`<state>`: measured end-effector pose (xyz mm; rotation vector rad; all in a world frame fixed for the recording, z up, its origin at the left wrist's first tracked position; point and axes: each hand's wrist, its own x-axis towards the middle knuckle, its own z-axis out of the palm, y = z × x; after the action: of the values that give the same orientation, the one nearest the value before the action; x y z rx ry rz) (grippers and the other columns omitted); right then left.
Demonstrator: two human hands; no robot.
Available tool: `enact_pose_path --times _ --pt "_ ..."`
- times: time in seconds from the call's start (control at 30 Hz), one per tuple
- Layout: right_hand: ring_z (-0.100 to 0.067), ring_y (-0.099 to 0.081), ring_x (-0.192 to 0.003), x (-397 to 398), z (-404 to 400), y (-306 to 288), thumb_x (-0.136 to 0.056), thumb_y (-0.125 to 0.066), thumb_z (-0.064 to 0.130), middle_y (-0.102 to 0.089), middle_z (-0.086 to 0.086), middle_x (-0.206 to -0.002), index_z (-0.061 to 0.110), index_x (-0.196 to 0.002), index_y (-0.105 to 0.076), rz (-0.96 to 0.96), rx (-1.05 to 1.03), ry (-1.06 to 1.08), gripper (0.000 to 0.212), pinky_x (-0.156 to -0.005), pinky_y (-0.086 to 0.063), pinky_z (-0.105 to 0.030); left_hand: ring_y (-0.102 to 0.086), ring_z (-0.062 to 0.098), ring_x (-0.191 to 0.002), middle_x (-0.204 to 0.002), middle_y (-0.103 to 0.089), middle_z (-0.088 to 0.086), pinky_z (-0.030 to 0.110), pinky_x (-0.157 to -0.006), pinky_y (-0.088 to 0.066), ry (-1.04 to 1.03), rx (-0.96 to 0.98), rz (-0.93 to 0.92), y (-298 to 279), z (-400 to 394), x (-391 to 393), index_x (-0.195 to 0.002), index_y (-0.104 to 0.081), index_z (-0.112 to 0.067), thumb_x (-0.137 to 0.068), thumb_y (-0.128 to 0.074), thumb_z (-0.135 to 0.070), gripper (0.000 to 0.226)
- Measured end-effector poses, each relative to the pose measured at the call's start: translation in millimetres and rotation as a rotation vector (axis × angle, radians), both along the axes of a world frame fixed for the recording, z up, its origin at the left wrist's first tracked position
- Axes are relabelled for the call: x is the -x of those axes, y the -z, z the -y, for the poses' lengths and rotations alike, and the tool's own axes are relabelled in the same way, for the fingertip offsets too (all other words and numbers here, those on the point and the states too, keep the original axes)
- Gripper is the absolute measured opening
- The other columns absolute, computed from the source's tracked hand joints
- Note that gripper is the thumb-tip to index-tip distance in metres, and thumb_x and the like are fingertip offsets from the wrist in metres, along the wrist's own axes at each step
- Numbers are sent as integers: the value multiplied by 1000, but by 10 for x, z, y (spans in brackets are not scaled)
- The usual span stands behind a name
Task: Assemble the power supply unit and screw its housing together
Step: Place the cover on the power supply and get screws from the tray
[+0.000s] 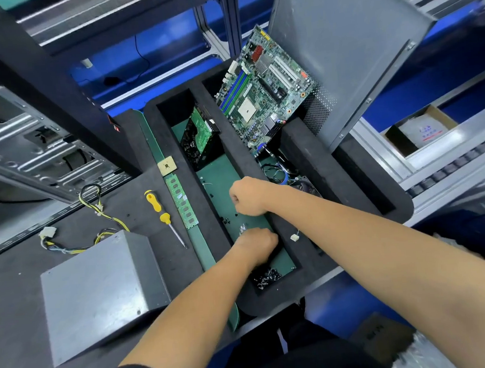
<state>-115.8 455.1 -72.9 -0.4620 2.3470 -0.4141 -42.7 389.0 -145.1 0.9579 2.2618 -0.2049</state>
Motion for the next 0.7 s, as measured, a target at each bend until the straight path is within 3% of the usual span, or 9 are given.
enact_pose_path --times 0.07,0.17,0.27,0.33,0.4,0.5,0.63,0.7 --pt "-22 -38 -71 -12 -19 -22 -89 -43 1 -46 -15 -79 6 -80 -47 0 17 2 12 -60 -32 -30 -62 37 -96 -106 -62 19 36 -67 -40 2 2 18 -16 15 4 -101 -58 2 -82 -56 -1 19" --pt "-22 -37 -72 -30 -43 -58 -88 -42 -2 -44 -15 -75 6 -74 -45 -10 33 11 16 -61 -32 -30 -60 35 -87 -103 -61 18 35 -67 -44 -47 3 66 -104 35 68 -87 -54 -2 -82 -54 -7 7" --pt "-23 -42 -76 -32 -9 -101 -87 -43 -4 -59 -30 -85 6 -74 -49 -26 -4 7 17 -70 -50 -40 -51 30 -69 -95 -63 19 33 -59 -40 -159 -2 91 -228 146 270 -67 -39 -7 -84 -52 -12 22" --pt "-29 -53 -78 -9 44 -141 -88 -45 -2 -66 -22 -90 3 -82 -54 -68 -39 -4 12 -75 -52 -43 -55 31 -77 -98 -65 17 32 -63 -42 -202 -21 129 -312 277 408 -79 -53 -4 -87 -53 -15 14" --pt "-29 -53 -75 30 101 -181 -90 -47 1 -57 -11 -75 5 -76 -47 -131 -83 -9 14 -60 -46 -36 -58 30 -89 -103 -65 12 31 -70 -44 -280 -85 138 -393 432 512 -98 -64 -7 -88 -57 -19 16" --pt "-26 -51 -64 88 166 -226 -89 -49 1 -47 -8 -69 5 -72 -40 -186 -186 10 20 -53 -40 -30 -61 30 -89 -99 -67 13 35 -75 -50 -467 -272 26 -504 602 618 -98 -66 -6 -83 -64 -19 20" --pt "-16 -60 -43 41 178 -138 -87 -54 -1 -57 -5 -44 10 -65 -44 72 -291 -46 26 -40 -46 -26 -60 29 -83 -85 -68 9 32 -70 -47 -603 -416 -223 -597 765 723 -82 -65 -8 -80 -62 -15 8" --pt "-10 -63 -52 -67 154 -36 -87 -60 7 -61 1 -52 17 -68 -47 142 -238 -15 25 -33 -44 -20 -59 26 -83 -83 -67 5 31 -70 -44 -611 -457 -274 -621 838 745 -80 -65 -10 -80 -60 -16 7"
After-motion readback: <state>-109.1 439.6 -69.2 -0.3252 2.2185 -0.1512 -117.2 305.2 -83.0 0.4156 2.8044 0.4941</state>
